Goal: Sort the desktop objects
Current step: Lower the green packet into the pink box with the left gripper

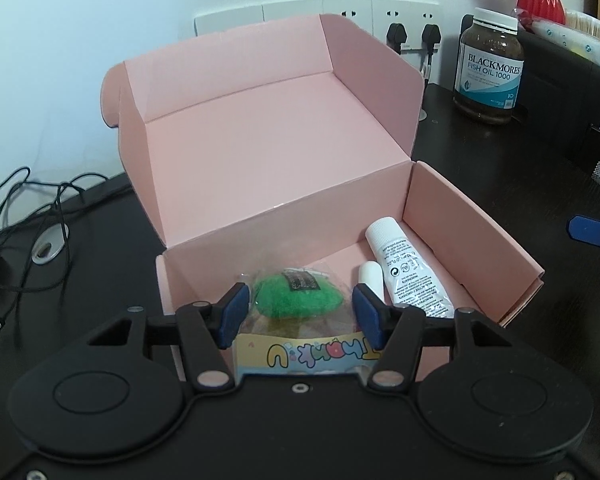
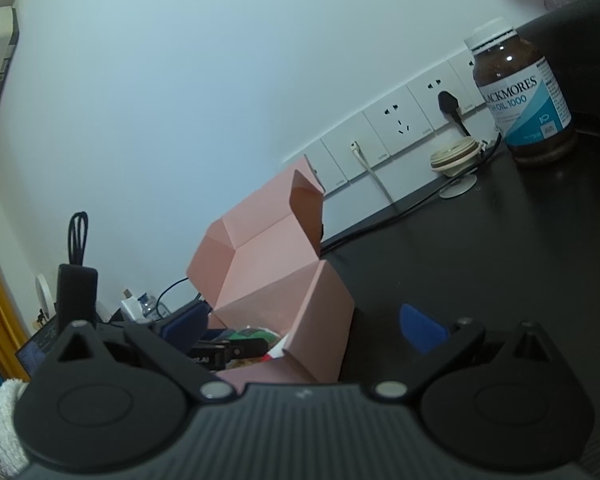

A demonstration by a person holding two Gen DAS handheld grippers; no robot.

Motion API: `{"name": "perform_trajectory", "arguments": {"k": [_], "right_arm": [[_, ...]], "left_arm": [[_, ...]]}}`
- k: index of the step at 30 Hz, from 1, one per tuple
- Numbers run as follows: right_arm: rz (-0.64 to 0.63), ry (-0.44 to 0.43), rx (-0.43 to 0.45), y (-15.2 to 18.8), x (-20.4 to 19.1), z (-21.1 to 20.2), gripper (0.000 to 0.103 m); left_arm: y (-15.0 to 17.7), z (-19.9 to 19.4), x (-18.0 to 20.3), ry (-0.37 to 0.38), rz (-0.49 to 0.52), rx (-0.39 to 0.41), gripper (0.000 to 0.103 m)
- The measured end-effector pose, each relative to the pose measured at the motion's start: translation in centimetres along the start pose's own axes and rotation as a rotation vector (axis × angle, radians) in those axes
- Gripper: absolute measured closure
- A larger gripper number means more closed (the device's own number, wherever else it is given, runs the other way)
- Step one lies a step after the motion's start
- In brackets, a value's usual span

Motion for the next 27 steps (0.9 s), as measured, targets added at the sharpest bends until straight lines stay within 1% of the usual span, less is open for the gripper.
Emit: {"name": "perform_trajectory", "arguments": {"k": [5,9,14,15,25,27], "right_arm": [[0.005,-0.002,-0.001,0.0,0.1,0.0,0.001],[0.013,-0.003,-0.002,0.0,0.2,0.0,0.001],[0.017,-0.004,-0.002,0.0,0.2,0.0,0.001],[0.016,-0.004,-0.002,0.0,0.2,0.0,0.001],[0.018,-0.008,-0.001,0.1,0.0,-0.2,0.001],[0.018,-0.008,-0.001,0.1,0.0,-0.2,0.001]], "left_arm": [[-0.2,0.3,0.1,-0.007,0.018,-0.048,0.044],[-0.4,0.7,0.3,-0.027,0.058,-0.106,0.042],[-0.4,1.2,0.8,-0.062,0.112,-0.155,0.038],[-0.4,1.3,0.8,-0.066,0.116,-0.159,0.036],[-0.1,1.3,1.0,-0.088,0.121,-0.166,0.034],[-0.1,1.3,1.0,-0.085,0.116,-0.166,0.032]]}}
Point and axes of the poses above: each gripper's, at about its wrist camera, not at the fingertips, and z roughly the way its jaws point, x to its right, y to its underside, the point moved 7 cm from there along z, roughly the way its jaws point, and after that the axes turned 9 degrees about -y, right-handed, at the moved point
